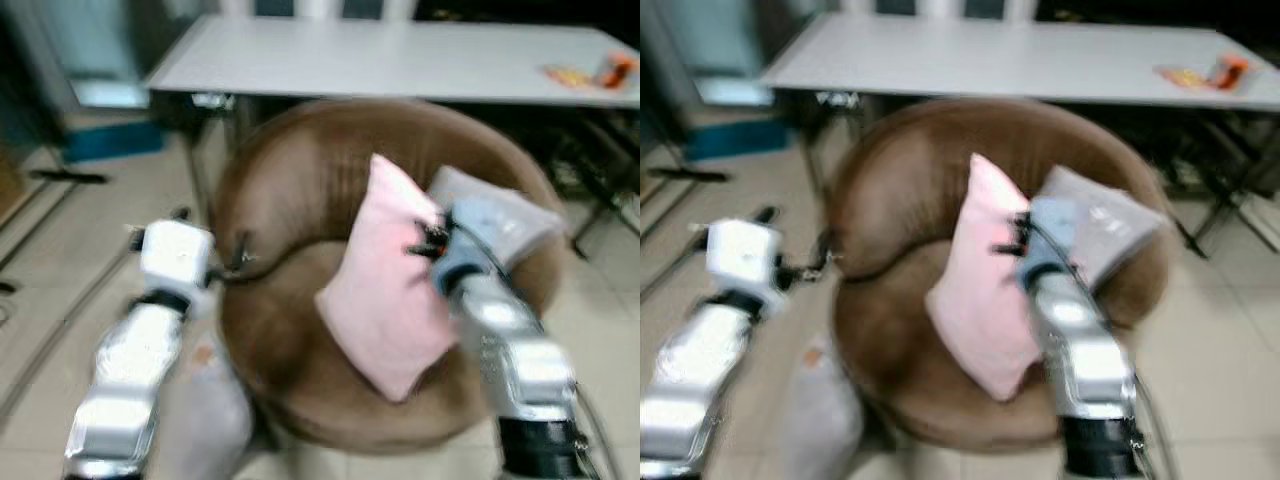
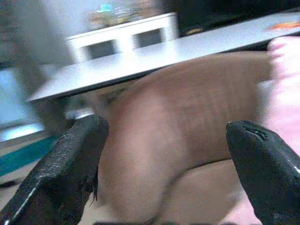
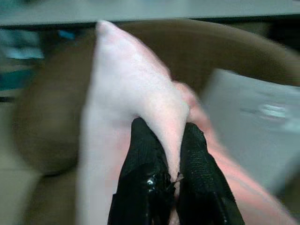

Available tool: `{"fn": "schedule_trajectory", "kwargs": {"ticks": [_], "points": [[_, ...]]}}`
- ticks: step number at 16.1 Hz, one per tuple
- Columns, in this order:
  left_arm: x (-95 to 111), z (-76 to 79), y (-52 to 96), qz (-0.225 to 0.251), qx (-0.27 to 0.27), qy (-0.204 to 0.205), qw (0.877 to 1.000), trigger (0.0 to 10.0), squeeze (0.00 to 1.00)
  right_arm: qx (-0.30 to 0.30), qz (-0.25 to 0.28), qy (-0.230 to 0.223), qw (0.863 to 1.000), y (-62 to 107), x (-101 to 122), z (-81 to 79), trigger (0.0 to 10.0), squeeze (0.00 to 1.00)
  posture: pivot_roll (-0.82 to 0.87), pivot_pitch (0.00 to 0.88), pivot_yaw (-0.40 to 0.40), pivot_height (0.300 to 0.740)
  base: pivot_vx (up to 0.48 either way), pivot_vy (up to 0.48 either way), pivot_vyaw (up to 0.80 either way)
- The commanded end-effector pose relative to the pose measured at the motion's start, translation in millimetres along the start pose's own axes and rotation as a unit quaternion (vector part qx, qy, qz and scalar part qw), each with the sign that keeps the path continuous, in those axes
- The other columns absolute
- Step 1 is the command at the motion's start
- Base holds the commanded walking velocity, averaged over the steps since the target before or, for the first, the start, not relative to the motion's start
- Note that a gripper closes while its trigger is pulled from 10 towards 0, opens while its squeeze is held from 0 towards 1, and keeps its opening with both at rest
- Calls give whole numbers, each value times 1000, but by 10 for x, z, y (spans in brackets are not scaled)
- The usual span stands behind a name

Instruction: Move the pillow to the sofa from floor

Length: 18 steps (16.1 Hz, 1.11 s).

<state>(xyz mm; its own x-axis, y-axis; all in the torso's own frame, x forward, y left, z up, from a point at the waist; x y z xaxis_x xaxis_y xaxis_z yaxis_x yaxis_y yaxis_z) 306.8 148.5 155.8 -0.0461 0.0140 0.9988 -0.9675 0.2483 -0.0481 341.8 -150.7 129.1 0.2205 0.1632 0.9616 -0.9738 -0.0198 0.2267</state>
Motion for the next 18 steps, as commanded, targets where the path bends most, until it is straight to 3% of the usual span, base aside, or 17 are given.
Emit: {"fn": "schedule_trajectory", "kwargs": {"ticks": [1, 3, 4, 5, 8, 9, 11, 15, 17, 18], "points": [[8, -125, 48, -2, 17, -13, 1000, 10000, 0, 29, 52, -6, 998, 1, 255, -149, 10000, 0, 46, 0, -23, 740, 300, 0, 0], [-20, -121, 62, -9, 11, -15, 1000, 10000, 0, 59, 68, 0, 996, -13, 331, -228, 10000, 0, 48, 0, -25, 740, 0, 0, 0], [-73, -89, 86, -24, -9, -17, 1000, 10000, 0, 74, 69, -3, 995, -27, 355, -265, 10000, 0, 53, 0, -27, 740, 0, 0, 0], [-166, -1, 159, -55, -62, -25, 996, 10000, 0, 91, 65, -14, 994, -59, 381, -307, 10000, 0, 53, 0, -27, 740, 0, 0, 0], [-252, 30, 266, -91, -109, -33, 989, 10000, 0, 116, 58, -25, 991, -103, 412, -390, 10000, 0, 59, 0, -31, 740, 0, 0, 0], [-270, 5, 312, -104, -123, -34, 986, 10000, 0, 131, 58, -34, 989, -136, 451, -464, 10000, 0, 60, 0, -32, 740, 0, 0, 0], [-321, 21, 480, -142, -169, -25, 975, 10000, 0, 180, 36, -51, 982, -286, 492, -799, 10000, 0, 68, 0, -31, 740, 0, 0, 0], [-449, 45, 704, -201, -210, -16, 957, 10000, 0, 213, -20, -75, 974, -475, 318, -1086, 10000, 0, 95, 0, -44, 740, 0, 0, 0], [-486, 42, 779, -219, -221, -19, 950, 10000, 0, 189, -65, -74, 977, -581, 93, -1064, 10000, 0, 103, 0, -49, 740, 0, 0, 0], [-483, 38, 797, -221, -222, -16, 950, 10000, 0, 152, -92, -79, 981, -651, -57, -960, 10000, 0, 106, 0, -49, 740, 0, 0, 0]]}}
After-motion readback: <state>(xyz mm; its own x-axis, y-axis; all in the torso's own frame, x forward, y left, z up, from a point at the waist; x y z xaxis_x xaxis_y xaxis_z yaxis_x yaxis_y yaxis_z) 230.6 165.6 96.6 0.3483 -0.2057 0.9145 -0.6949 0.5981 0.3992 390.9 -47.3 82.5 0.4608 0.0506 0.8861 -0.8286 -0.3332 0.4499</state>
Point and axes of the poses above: a point about 5 cm out from each wrist's last joint towards the gripper, its own y axis pointing back from the gripper into the wrist, its own x axis along the axis of the wrist's last joint, z = x × y, the point moved 5 cm from there along -y, pointing out of the wrist towards the gripper, and after that the axes turned 13 degrees about y, right-handed, at the moved point
